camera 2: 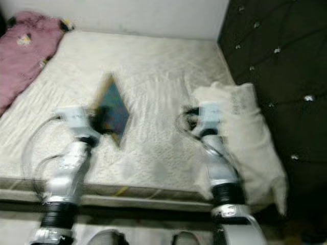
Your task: Clean up the room
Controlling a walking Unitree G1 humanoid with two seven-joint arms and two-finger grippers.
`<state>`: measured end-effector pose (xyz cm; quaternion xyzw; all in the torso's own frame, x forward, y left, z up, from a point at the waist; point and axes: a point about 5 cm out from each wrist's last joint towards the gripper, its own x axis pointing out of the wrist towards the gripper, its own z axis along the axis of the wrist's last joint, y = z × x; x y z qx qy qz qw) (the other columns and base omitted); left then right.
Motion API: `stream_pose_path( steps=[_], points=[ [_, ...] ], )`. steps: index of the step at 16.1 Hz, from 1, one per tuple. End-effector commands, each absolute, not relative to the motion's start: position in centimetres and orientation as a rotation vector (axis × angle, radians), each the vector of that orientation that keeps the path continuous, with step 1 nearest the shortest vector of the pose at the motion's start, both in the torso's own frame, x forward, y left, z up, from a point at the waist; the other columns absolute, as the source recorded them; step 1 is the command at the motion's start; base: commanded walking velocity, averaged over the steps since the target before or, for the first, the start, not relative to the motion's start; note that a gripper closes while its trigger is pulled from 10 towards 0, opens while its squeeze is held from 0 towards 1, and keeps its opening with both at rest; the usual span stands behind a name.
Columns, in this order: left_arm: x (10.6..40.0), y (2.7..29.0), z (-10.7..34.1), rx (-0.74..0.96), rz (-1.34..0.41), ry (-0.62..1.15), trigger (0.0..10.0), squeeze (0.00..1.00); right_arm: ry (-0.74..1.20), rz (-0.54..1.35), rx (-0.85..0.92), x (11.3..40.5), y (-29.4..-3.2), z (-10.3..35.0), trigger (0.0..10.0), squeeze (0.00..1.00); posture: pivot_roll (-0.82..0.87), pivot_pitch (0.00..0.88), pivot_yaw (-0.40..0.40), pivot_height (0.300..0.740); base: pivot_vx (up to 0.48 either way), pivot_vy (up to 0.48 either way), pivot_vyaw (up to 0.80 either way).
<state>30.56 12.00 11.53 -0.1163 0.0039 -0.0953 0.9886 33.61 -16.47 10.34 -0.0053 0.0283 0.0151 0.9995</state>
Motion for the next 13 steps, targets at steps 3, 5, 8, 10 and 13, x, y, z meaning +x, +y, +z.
stream_pose_path(
  steps=[3,5,8,10,13],
  points=[
    [30.77,13.35,12.27,-0.231,-0.144,-0.034,10.0,0.00,0.061,0.063,0.002,33.70,-15.37,10.34,10.0,0.00,0.00,0.000,-0.040,0.740,0.000,0.160,0.00],
    [30.76,13.40,12.30,-0.234,-0.145,-0.035,10.0,0.00,0.062,0.066,0.001,33.69,-15.35,10.33,10.0,0.00,0.00,0.000,-0.042,0.740,0.000,0.000,0.00],
    [30.63,13.23,12.45,-0.242,-0.166,-0.047,10.0,0.00,0.065,0.068,0.002,33.72,-15.35,10.29,10.0,0.00,0.00,0.000,-0.042,0.740,0.000,0.000,0.00],
    [30.59,13.25,12.51,-0.247,-0.173,-0.052,10.0,0.00,0.069,0.068,0.002,33.71,-15.31,10.25,10.0,0.00,0.00,0.000,-0.041,0.740,0.000,0.000,0.00],
    [30.56,13.18,12.57,-0.247,-0.180,-0.055,10.0,0.00,0.071,0.069,0.001,33.72,-15.31,10.22,10.0,0.00,0.00,0.000,-0.041,0.740,0.000,0.000,0.00]
  ],
)
